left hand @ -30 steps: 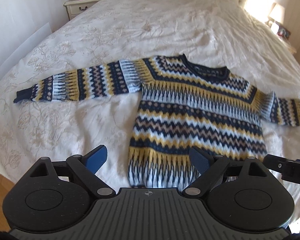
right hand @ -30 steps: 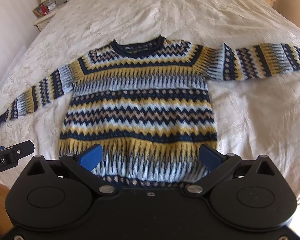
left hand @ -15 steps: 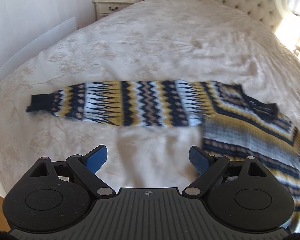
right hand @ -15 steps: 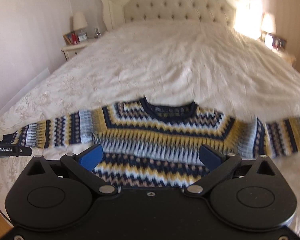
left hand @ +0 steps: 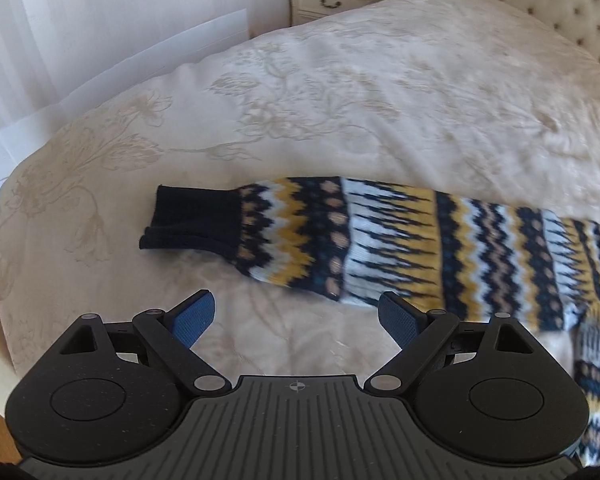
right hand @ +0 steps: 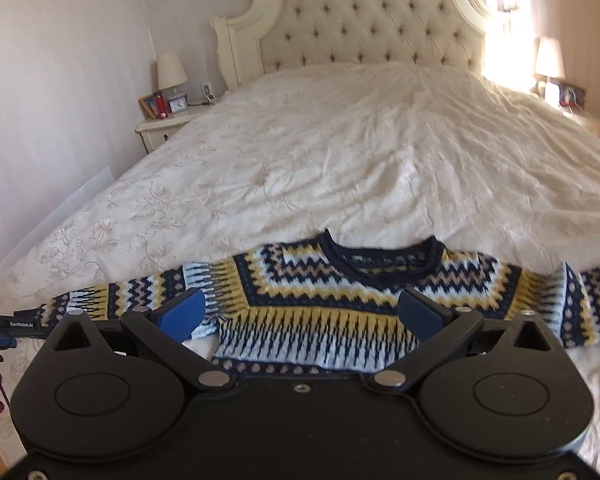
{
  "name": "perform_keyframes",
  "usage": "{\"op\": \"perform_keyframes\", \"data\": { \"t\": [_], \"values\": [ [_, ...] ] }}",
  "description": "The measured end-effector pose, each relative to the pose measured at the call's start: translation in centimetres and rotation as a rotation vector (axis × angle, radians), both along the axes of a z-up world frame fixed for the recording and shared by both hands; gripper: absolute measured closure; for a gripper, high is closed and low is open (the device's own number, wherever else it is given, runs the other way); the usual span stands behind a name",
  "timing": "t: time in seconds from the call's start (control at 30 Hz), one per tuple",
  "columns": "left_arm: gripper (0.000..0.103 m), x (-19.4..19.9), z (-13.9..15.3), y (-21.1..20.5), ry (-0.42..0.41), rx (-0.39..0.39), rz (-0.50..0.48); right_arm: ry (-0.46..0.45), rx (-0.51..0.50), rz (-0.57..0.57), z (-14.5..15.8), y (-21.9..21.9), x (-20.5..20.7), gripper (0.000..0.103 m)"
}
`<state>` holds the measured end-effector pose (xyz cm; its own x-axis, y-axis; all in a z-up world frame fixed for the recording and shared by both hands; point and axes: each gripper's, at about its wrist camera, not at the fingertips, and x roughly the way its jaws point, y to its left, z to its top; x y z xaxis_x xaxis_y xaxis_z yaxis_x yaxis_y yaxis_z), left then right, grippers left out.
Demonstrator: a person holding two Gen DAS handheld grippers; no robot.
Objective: Fold small clothes
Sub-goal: 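Reach the left gripper to the navy sleeve cuff and grasp it, then carry the sleeve across the sweater body with the left gripper and release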
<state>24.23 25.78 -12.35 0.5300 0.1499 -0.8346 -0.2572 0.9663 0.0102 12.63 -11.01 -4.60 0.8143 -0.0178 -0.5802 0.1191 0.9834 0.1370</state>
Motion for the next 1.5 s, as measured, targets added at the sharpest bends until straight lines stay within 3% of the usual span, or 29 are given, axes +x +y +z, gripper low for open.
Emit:
{"op": "perform_keyframes", "data": {
  "t": [0.37,0.47,0.63,0.7,0.73,0.8,0.93,1.23,1.37,1.5],
  "values": [
    [0.014,3.0,-2.4,4.2,-0.051,-0.096,0.142,0.070,0.011,0.052,-1.2,2.0,3.2,0.001],
    [0.016,3.6,-2.9,5.2,-0.069,-0.156,0.178,0.087,0.015,0.059,-1.4,2.1,3.6,0.001],
    [0.051,3.8,-3.3,7.0,-0.081,-0.239,0.260,0.099,0.018,0.057,-1.6,1.8,3.7,0.001],
    [0.086,3.7,-2.9,7.4,-0.091,-0.237,0.293,0.107,0.024,0.054,-1.8,1.5,3.5,0.001],
    [0.090,3.7,-2.7,7.3,-0.090,-0.236,0.297,0.114,0.027,0.052,-2.0,1.3,3.4,0.001],
    [0.096,3.6,-1.7,6.7,-0.116,-0.234,0.271,0.130,0.037,0.050,-2.4,0.8,3.2,0.001],
    [0.096,3.8,2.1,3.4,-0.177,-0.179,0.147,0.169,0.072,0.048,-3.2,-0.4,2.7,0.001],
    [0.096,5.0,11.2,-10.9,-0.346,-0.144,-0.226,0.239,0.194,0.051,-4.7,-5.2,1.0,0.001],
    [0.096,5.6,12.4,-18.1,-0.368,-0.215,-0.326,0.240,0.215,0.036,-5.0,-8.2,0.0,0.001],
    [0.096,6.3,11.4,-25.4,-0.361,-0.260,-0.414,0.241,0.232,0.013,-5.1,-11.6,-0.9,0.001]
  ]
}}
